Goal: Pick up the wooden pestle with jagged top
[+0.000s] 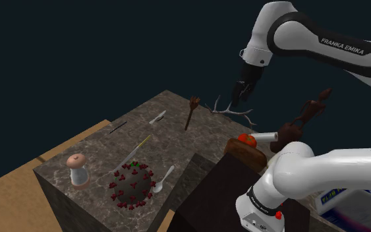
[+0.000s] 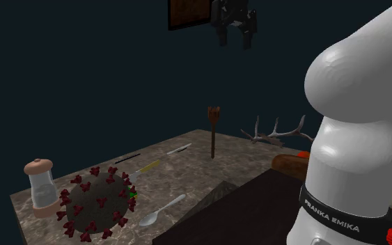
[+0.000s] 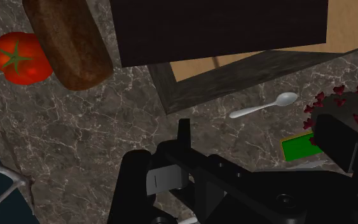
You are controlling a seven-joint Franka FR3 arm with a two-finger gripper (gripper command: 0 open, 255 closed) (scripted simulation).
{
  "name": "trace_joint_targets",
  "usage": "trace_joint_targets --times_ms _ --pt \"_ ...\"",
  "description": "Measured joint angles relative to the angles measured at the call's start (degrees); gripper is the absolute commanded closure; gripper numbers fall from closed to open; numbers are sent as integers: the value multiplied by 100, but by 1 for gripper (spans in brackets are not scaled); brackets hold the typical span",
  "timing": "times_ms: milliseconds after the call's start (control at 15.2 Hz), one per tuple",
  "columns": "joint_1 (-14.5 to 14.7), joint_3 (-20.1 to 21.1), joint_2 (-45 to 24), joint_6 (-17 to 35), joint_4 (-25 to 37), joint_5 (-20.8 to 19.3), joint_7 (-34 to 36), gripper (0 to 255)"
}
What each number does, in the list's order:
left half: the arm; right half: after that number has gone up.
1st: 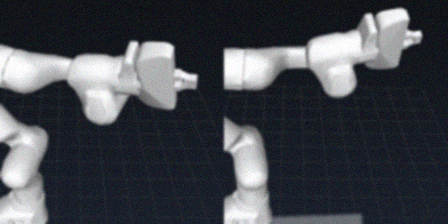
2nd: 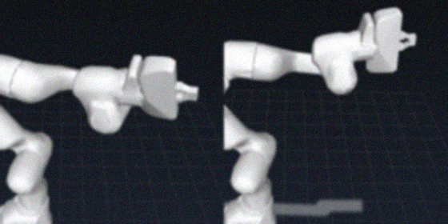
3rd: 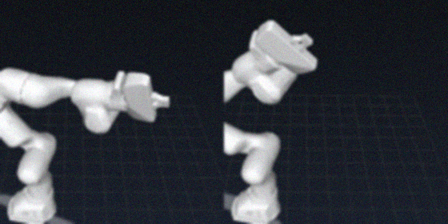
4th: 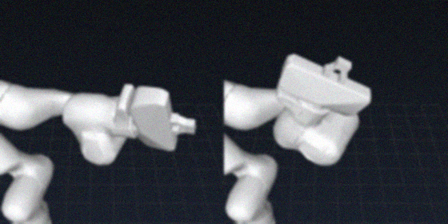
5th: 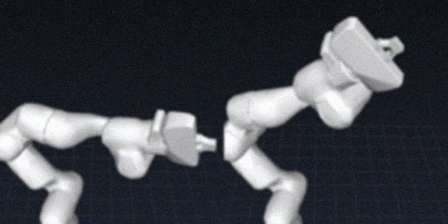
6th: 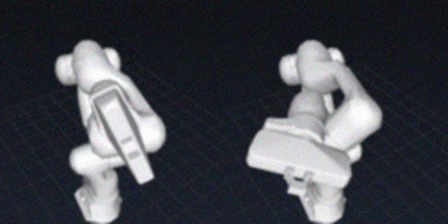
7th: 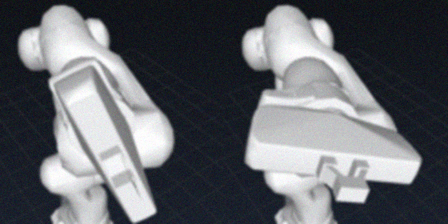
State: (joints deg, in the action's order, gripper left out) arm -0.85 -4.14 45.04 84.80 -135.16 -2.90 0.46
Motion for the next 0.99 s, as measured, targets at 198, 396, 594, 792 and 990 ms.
trace_joint_targets --times_ms 198,396,594,792,990 --pt "-33 -26 -240 184 50 -18 50 0" --pt "-127 -140 -781 642 121 -90 108 0" --pt "-191 -189 -1344 1044 271 -103 256 0" --pt "-262 -274 -1967 1378 557 -119 360 0" --pt "-332 -373 -2633 1693 903 -117 446 0"
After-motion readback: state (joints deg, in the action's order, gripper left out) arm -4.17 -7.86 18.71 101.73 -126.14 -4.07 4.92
